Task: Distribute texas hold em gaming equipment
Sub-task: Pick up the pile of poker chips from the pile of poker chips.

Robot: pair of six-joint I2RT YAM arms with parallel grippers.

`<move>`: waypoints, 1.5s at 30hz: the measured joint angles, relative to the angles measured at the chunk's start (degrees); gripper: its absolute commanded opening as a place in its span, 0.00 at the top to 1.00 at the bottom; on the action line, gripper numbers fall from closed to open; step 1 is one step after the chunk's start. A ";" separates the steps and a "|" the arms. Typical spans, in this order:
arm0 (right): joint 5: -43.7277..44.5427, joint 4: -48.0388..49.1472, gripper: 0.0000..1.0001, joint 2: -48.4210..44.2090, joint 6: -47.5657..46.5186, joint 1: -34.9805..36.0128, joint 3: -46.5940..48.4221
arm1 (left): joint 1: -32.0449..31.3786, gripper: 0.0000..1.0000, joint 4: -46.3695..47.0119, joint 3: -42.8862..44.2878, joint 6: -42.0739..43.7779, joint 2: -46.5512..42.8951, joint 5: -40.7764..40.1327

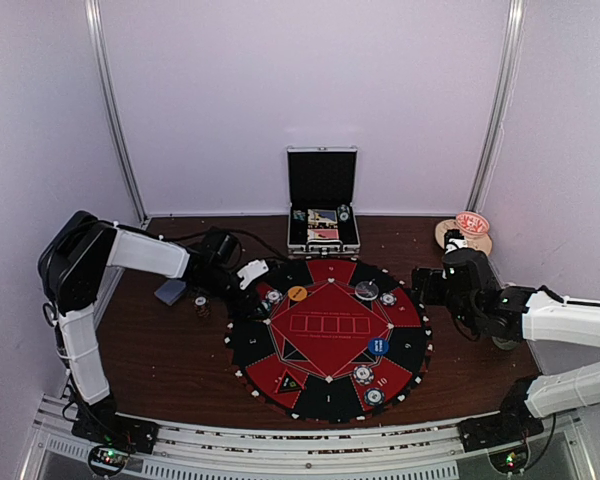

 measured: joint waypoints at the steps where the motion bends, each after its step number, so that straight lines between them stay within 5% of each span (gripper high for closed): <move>1: 0.00 0.00 0.00 0.00 0.00 0.02 0.00 | 0.00 0.23 -0.20 -0.26 0.13 -0.87 -0.09; 12: -0.02 0.00 0.00 0.00 0.00 0.00 0.00 | 2.97 0.02 -0.39 -2.69 0.98 -14.47 -0.96; 23: -0.04 0.00 0.00 0.00 -0.02 0.00 0.00 | 14.67 0.02 -7.91 -5.81 4.09 -22.14 -1.11; 45: -0.07 -0.02 0.00 -1.31 -0.02 0.00 0.00 | 17.62 0.16 -8.07 -13.07 6.47 -20.22 -6.32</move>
